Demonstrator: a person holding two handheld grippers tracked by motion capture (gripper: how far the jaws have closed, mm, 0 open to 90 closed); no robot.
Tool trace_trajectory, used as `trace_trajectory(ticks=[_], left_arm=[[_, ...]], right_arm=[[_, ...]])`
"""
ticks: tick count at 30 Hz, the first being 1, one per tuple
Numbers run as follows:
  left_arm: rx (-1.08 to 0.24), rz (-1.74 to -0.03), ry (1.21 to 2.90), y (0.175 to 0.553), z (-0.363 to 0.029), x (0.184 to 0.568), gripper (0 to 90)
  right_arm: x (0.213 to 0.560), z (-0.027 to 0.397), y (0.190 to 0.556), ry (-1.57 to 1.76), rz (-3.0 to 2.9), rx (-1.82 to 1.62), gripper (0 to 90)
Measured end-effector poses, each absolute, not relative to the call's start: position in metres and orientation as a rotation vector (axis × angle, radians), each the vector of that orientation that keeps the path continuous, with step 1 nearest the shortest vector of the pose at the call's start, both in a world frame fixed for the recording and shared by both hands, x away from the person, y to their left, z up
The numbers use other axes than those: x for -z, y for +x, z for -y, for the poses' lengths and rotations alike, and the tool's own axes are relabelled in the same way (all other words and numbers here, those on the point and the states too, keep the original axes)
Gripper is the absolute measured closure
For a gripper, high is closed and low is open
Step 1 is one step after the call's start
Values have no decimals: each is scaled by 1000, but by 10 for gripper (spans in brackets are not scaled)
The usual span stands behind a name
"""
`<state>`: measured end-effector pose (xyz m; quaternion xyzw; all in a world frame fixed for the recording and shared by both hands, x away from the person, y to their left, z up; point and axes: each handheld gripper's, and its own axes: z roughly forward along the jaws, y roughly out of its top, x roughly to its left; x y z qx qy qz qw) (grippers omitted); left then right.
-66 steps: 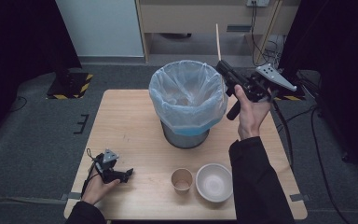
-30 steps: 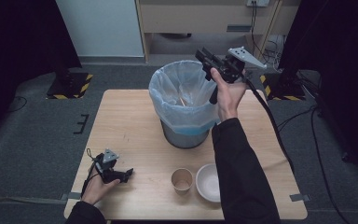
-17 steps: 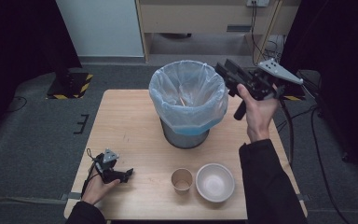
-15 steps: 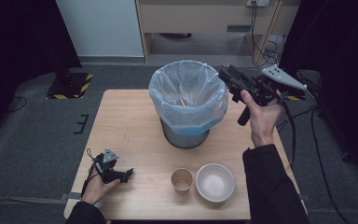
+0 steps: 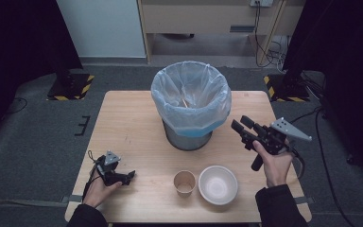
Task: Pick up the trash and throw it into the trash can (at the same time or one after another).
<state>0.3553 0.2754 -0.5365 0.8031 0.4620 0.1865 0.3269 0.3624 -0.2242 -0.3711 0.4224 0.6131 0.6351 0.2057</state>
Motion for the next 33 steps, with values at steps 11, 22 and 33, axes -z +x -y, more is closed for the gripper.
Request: trace_trajectory(ticks=[11,22,33], left_arm=[[-489,-1211,2103,355,-275,536,0],[-489,-1211,2103,355,-275,536,0],[-489,-1211,2103,355,-275,536,0]], right_arm=[[439,229,338,1208,-1960,-1586,516],[481,232,335,1301,-2224,-1415,479],[502,227,340,1345,-2434,-1259,512]])
